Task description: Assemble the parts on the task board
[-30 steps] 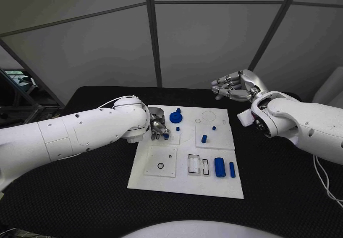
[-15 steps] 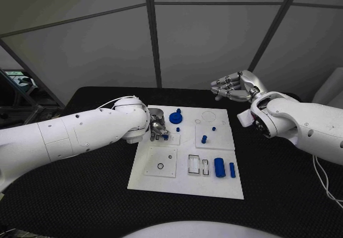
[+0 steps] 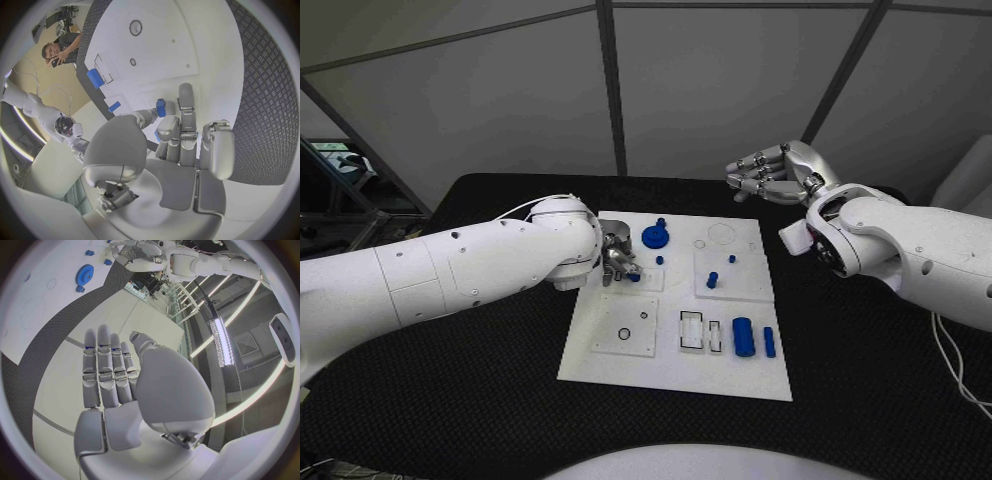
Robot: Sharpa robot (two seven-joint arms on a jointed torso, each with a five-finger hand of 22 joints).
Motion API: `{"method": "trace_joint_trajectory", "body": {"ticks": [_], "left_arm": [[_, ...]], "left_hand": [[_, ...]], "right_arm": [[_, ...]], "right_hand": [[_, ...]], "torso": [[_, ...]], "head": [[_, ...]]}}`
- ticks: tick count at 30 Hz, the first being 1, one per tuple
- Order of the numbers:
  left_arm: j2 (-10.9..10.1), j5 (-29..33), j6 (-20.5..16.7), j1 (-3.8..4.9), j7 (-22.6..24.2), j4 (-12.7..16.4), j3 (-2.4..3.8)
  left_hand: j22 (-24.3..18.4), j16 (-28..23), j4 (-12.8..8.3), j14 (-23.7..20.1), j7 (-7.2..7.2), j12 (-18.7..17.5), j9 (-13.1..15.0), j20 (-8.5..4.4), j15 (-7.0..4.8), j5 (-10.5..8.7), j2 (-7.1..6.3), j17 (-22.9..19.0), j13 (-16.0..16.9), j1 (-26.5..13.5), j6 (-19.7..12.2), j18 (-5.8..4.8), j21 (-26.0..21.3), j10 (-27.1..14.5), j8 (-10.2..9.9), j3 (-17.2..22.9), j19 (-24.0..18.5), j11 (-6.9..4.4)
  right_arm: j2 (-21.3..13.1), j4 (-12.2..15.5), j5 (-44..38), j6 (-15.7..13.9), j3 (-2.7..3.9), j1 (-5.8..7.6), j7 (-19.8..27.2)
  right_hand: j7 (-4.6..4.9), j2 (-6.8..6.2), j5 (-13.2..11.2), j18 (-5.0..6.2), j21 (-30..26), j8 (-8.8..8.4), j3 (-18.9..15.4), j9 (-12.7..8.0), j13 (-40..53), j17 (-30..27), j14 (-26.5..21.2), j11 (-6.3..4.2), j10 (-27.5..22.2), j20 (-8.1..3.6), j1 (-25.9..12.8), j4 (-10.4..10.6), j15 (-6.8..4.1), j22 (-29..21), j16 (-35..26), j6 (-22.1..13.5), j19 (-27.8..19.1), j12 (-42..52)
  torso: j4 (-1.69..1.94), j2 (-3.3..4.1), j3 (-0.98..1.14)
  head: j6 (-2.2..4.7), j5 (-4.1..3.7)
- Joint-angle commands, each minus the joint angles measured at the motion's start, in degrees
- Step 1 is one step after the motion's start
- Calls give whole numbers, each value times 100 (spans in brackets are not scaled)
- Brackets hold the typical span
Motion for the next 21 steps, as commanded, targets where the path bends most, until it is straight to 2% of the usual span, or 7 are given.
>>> {"method": "trace_joint_trajectory", "body": {"ticks": [1,15,21], "left_arm": [[-12,-45,163,-14,-64,29,-12],[0,-45,140,-22,-61,37,-12],[18,-42,159,-22,-59,9,-12]], "left_hand": [[635,-36,-710,32,-12,11,19,-12,3,51,26,10,-7,-33,-22,-147,37,19,29,713,232,-25],[652,-50,-768,39,-20,18,80,-16,-1,156,-2,25,-17,-138,-16,-150,44,25,85,782,238,-31],[693,-66,-631,56,-83,95,131,-24,-16,128,-117,53,30,-524,93,-158,64,79,154,460,252,-67]], "right_arm": [[9,-3,-12,53,4,11,25],[22,-17,-12,62,4,11,20],[22,-18,-12,64,4,11,14]], "right_hand": [[24,-7,21,14,-25,-16,-25,-6,-7,-9,-1,1,-55,39,-58,19,30,-5,-20,-34,-13,-28],[25,-8,24,15,-33,-17,-30,-6,-10,-10,0,3,-59,41,-71,24,32,-10,-28,-37,-12,-28],[26,-10,25,15,-38,-17,-33,-6,-13,-11,-1,4,-62,43,-77,26,33,-13,-33,-40,-12,-29]], "torso": [[-1,3,0],[-1,8,1],[-5,10,5]], "head": [[5,4],[8,9],[-6,10]]}}
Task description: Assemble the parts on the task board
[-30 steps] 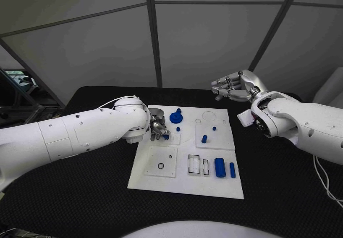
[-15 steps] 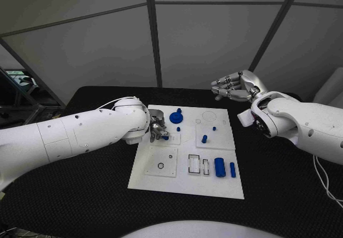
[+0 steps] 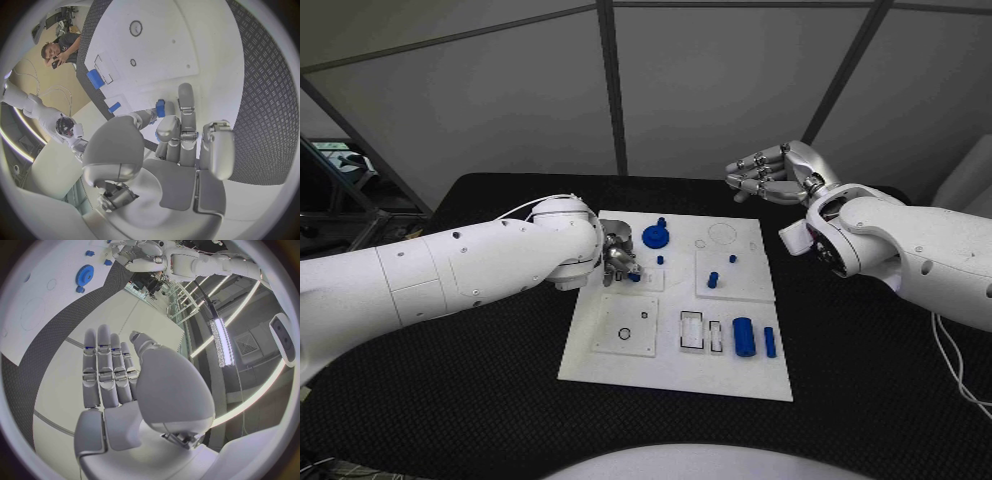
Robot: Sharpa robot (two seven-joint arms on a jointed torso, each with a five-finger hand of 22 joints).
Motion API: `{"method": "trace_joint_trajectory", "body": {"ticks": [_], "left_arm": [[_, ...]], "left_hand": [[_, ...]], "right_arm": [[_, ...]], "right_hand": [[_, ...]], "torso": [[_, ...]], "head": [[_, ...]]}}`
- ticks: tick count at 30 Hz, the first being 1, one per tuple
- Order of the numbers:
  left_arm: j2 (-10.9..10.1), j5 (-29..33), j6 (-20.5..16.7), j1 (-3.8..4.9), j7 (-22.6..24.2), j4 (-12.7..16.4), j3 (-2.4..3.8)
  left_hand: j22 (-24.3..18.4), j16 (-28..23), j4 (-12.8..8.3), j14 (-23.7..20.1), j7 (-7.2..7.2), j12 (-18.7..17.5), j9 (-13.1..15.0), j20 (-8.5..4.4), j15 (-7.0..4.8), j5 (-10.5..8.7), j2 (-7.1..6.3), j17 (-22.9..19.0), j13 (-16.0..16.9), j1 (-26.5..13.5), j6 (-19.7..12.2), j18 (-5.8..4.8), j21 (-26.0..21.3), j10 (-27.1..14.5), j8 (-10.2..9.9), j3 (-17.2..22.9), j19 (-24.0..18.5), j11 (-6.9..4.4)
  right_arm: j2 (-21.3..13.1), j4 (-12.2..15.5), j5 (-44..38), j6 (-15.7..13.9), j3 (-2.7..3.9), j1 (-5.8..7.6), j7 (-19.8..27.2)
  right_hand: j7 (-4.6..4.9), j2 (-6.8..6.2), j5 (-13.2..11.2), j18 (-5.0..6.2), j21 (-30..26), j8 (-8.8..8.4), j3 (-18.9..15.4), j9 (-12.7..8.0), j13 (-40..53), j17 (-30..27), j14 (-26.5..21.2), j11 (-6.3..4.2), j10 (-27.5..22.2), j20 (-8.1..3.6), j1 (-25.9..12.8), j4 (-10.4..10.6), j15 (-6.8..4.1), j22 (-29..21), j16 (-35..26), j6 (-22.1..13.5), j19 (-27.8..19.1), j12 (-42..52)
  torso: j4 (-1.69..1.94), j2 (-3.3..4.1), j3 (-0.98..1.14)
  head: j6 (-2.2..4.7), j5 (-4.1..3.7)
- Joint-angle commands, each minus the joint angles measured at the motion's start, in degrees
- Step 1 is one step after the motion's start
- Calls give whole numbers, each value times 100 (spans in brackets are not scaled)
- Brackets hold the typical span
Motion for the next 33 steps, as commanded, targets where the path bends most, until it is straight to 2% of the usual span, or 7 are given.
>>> {"method": "trace_joint_trajectory", "body": {"ticks": [1,9,27,33], "left_arm": [[18,-13,155,-18,-54,-10,-16],[74,-12,185,-18,-50,-60,-15],[133,-12,195,-18,-45,-144,-15],[146,-12,172,-18,-44,-169,-15]], "left_hand": [[704,-35,-255,44,-38,55,2,-28,-4,-11,-30,17,22,-182,62,-161,45,28,13,119,256,-19],[769,-55,-105,53,-61,114,1,-41,-15,-38,-7,42,65,-419,165,-174,82,56,19,-205,282,-35],[835,-70,-19,64,-95,163,13,-52,-28,-61,7,61,101,-546,272,-188,122,101,53,-408,309,-61],[845,-81,95,69,-101,166,21,-59,-34,-115,19,73,91,-685,303,-190,125,115,65,-561,313,-66]], "right_arm": [[4,4,-11,43,4,11,17],[-6,5,-11,40,4,11,1],[-14,5,-11,66,4,11,-22],[-13,4,-11,71,4,11,-28]], "right_hand": [[5,5,25,15,-38,-18,-18,-6,-7,-6,-1,-18,-41,43,-63,11,33,-8,-33,-20,-12,-29],[10,-2,26,14,-54,-21,-27,-7,-14,-9,-5,-11,-55,48,-83,17,38,-18,-50,-33,-12,-32],[21,-9,31,14,-88,-26,-41,-10,-29,-16,-14,1,-84,59,-114,26,50,-39,-86,-62,-16,-33],[25,-8,31,14,-102,-28,-46,-11,-34,-19,-19,5,-95,64,-124,29,55,-48,-100,-73,-17,-33]], "torso": [[-5,2,1],[0,0,-2],[-2,-4,0],[0,-1,-2]], "head": [[-8,1],[-15,-8],[-18,-11],[-13,-20]]}}
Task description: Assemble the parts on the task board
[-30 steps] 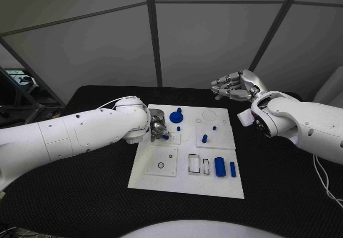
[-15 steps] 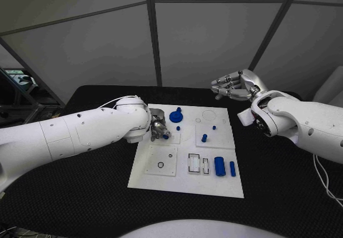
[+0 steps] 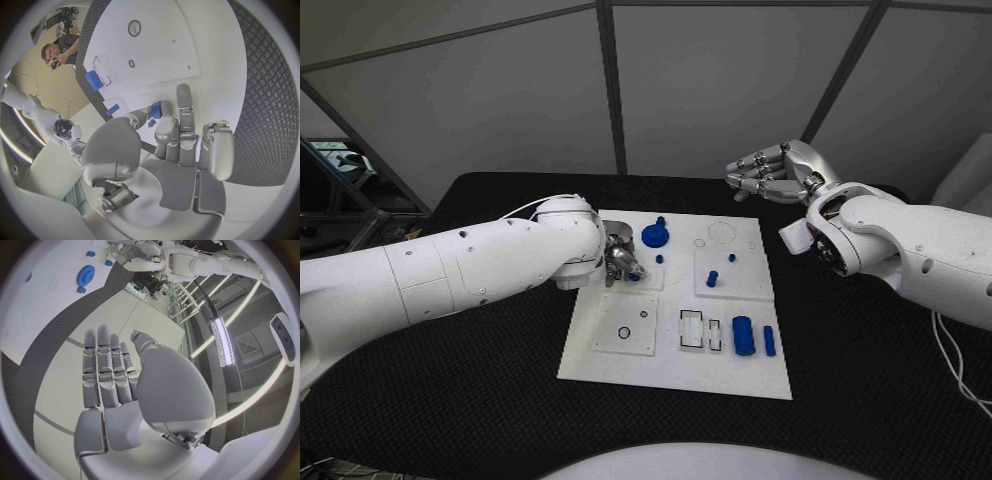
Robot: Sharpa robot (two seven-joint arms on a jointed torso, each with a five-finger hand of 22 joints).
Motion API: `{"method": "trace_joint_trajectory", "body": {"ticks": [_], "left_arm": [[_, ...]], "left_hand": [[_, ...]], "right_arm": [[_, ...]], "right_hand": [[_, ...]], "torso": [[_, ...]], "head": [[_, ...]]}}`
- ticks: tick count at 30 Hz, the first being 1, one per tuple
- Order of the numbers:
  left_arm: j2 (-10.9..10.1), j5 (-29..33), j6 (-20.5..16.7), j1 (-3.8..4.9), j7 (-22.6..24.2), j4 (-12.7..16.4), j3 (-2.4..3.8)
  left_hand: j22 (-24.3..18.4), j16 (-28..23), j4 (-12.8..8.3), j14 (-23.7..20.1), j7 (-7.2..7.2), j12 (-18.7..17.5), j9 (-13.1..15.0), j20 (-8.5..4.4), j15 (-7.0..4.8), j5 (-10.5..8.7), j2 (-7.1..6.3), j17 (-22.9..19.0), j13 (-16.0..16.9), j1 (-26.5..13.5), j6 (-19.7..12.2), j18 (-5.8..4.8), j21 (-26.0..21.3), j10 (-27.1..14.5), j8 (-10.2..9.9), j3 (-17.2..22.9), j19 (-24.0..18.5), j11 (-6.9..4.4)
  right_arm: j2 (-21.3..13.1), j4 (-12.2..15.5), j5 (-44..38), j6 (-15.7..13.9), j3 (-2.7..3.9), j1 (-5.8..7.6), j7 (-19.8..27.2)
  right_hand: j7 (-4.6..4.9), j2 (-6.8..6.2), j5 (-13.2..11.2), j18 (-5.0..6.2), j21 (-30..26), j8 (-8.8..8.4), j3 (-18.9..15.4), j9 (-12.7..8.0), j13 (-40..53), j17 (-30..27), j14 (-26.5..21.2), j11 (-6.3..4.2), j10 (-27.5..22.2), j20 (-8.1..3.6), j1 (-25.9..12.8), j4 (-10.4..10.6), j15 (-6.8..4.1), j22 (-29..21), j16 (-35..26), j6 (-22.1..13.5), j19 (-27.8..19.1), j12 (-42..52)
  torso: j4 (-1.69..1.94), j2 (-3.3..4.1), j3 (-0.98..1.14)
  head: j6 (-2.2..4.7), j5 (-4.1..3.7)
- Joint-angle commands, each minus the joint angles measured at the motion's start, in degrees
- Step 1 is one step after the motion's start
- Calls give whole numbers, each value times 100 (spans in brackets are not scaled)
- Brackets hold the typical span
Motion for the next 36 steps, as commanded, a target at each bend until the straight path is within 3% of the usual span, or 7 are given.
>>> {"method": "trace_joint_trajectory", "body": {"ticks": [1,21,36], "left_arm": [[16,-10,50,3,-33,-10,0],[40,-10,30,3,-28,-72,2],[51,6,34,4,-27,-113,2]], "left_hand": [[851,-40,45,40,11,19,8,-38,-4,-45,18,11,-9,-118,53,-191,28,46,24,-95,336,7],[893,-62,295,49,12,49,15,-40,-4,-49,138,34,3,-342,77,-199,49,70,31,-352,353,8],[896,-72,413,54,14,60,15,-40,-3,-51,133,44,6,-454,87,-199,48,77,30,-477,354,10]], "right_arm": [[3,4,-10,48,4,11,8],[7,-4,-10,68,4,11,-7],[10,-9,-10,106,4,10,-20]], "right_hand": [[5,0,31,14,-34,-28,-27,-6,-8,-8,2,6,-53,43,-71,10,34,-10,-27,-53,3,-33],[14,-5,29,14,-62,-28,-41,-7,-18,-14,-5,16,-73,53,-96,18,44,-27,-54,-75,1,-32],[22,-6,32,15,-102,-24,-74,-5,-28,-19,-3,28,-92,67,-156,45,56,-53,-88,-97,6,-27]], "torso": [[2,3,0],[4,3,-2],[4,-3,-1]], "head": [[5,-7],[-9,-20],[-14,-19]]}}
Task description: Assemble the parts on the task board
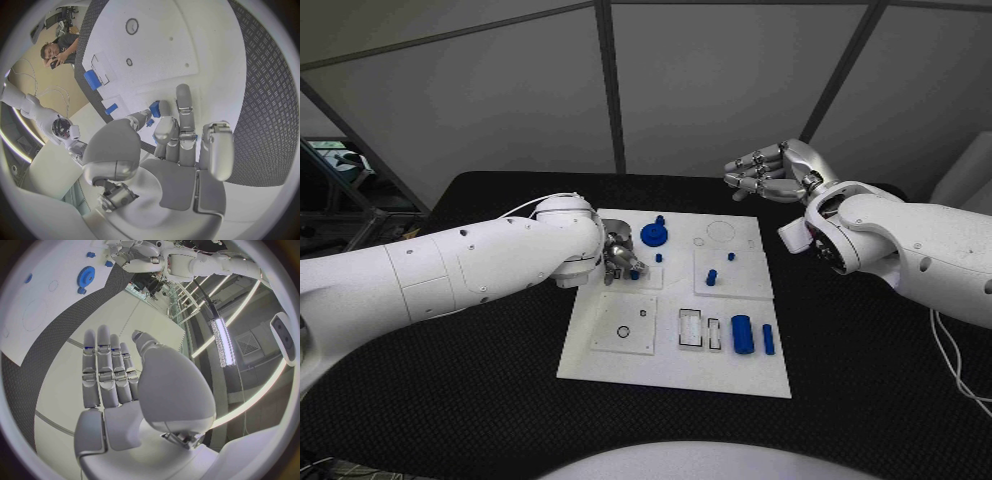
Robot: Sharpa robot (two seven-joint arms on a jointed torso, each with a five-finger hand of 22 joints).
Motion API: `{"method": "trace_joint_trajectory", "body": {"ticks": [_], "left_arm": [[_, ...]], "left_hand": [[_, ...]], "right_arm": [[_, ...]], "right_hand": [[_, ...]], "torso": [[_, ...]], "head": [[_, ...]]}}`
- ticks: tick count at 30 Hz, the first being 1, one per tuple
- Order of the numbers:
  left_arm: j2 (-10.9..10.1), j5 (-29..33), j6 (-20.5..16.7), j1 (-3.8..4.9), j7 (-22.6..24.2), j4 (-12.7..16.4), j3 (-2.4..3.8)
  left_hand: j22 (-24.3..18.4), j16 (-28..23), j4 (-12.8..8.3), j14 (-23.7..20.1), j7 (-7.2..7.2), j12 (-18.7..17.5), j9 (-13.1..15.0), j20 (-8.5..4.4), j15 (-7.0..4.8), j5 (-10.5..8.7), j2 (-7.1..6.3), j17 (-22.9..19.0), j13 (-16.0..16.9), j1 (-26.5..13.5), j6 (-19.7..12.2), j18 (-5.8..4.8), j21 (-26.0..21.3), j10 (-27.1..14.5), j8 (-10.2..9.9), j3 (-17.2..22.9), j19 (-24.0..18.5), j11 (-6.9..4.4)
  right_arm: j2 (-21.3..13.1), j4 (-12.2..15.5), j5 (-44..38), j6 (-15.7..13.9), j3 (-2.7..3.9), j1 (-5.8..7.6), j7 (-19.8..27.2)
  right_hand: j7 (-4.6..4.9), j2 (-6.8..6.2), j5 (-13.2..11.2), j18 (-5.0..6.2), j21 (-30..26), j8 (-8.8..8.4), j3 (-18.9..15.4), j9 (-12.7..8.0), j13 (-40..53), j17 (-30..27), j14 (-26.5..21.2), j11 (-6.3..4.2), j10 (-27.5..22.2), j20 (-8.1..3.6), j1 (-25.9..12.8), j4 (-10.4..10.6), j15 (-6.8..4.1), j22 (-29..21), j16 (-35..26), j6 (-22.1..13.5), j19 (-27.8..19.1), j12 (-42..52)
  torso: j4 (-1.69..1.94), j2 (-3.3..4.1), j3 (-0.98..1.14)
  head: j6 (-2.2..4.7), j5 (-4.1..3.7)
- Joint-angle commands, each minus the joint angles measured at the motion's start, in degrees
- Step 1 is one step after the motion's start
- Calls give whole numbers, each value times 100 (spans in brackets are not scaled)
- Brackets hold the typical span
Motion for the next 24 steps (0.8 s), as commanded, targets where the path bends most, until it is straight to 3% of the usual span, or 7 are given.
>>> {"method": "trace_joint_trajectory", "body": {"ticks": [1,7,12,17,24], "left_arm": [[0,-1,31,6,-26,-10,2],[-48,-1,27,6,-28,23,6],[-115,-1,19,9,-28,78,28],[-136,-1,-18,10,-27,108,134],[-202,13,-1,10,-17,149,421]], "left_hand": [[898,-28,26,55,-5,35,6,-41,-3,-16,9,11,4,-63,28,-198,16,38,30,-45,354,10],[901,-37,118,59,-5,38,9,-40,-2,-21,-64,21,-1,-149,35,-199,15,38,32,-230,354,11],[916,-54,327,63,-10,40,20,-42,-6,-27,-143,37,-18,-285,50,-201,19,37,44,-707,359,8],[911,-73,520,70,-4,42,32,-42,-13,-41,-141,58,-34,-232,38,-199,6,29,46,-1268,354,4],[842,-89,569,72,19,-21,31,-39,5,-52,-72,71,-125,-76,-35,-180,-55,-40,19,-1599,323,28]], "right_arm": [[5,1,-9,71,4,10,11],[10,-10,-9,92,4,10,13],[16,-19,-9,130,3,10,37],[28,-37,-9,137,3,9,47],[48,-75,-9,144,3,8,55]], "right_hand": [[0,7,32,16,-40,-24,-37,-6,-7,-9,-3,9,-31,27,-64,8,56,-8,-37,-37,6,-28],[8,4,37,16,-73,-24,-67,-6,-15,-14,-7,19,-55,38,-107,26,67,-30,-67,-57,9,-29],[8,9,50,17,-95,-16,-86,-2,-19,-17,-7,22,-62,45,-137,40,72,-44,-84,-52,12,-25],[9,5,64,19,-115,-13,-113,0,-21,-18,-2,25,-66,50,-169,53,75,-57,-98,-53,18,-22],[12,2,100,20,-142,-13,-149,0,-24,-20,1,29,-75,57,-204,64,80,-76,-119,-64,27,-20]], "torso": [[2,-5,1],[3,-6,-1],[2,-8,-2],[0,0,-4],[1,1,0]], "head": [[3,2],[10,5],[14,-1],[23,-1],[6,5]]}}
